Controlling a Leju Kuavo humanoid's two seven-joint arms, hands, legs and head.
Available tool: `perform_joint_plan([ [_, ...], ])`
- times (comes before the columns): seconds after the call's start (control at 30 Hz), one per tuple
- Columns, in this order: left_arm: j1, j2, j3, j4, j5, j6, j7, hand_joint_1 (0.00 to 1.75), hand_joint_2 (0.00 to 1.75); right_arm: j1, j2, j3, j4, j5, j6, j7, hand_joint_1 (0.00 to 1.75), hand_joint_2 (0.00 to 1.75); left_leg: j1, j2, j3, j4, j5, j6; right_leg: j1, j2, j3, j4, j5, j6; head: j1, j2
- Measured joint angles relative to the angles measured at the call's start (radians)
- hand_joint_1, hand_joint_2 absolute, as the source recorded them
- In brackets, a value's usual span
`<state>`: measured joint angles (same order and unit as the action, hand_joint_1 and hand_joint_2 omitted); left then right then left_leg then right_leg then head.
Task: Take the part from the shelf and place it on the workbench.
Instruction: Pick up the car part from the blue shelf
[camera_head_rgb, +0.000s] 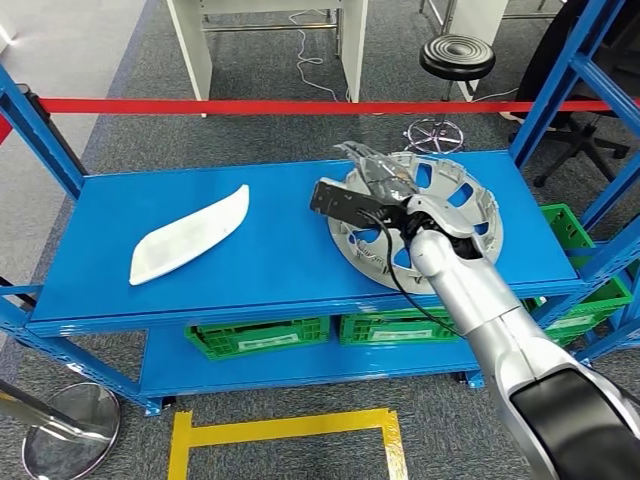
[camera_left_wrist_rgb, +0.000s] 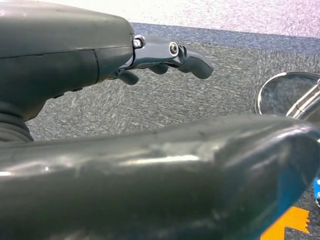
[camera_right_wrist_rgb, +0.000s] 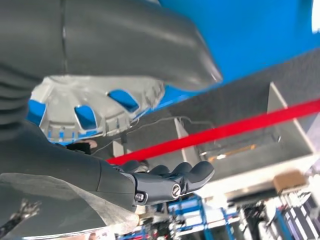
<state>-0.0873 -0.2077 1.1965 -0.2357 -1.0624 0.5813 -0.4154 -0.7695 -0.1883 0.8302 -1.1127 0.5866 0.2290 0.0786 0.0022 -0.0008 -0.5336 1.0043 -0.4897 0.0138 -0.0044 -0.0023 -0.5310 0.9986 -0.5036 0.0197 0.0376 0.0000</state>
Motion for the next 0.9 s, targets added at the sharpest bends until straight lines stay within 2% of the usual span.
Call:
perform_joint_plan([
  [0.37, 0.0, -0.008, 0.003, 0.003, -0.001, 0.001, 0.002, 0.0, 0.0, 0.013, -0.033, 0.105, 0.029, -0.002, -0.026, 0.021, 0.0, 1.75, 0.0, 0.0, 0.0, 0.0, 0.0, 0.0, 0.0, 0.0, 0.0, 0.0, 0.0, 0.0, 0.0, 0.0],
  [0.9, 0.0, -0.008, 0.003, 0.003, -0.004, 0.002, 0.002, 0.0, 0.0, 0.089, -0.059, 0.149, 0.118, 0.026, -0.104, 0.067, 0.0, 1.75, 0.0, 0.0, -0.001, 0.0, 0.0, 0.0, 0.0, 0.0, -0.001, 0.0, 0.0, 0.0, 0.0, 0.0],
])
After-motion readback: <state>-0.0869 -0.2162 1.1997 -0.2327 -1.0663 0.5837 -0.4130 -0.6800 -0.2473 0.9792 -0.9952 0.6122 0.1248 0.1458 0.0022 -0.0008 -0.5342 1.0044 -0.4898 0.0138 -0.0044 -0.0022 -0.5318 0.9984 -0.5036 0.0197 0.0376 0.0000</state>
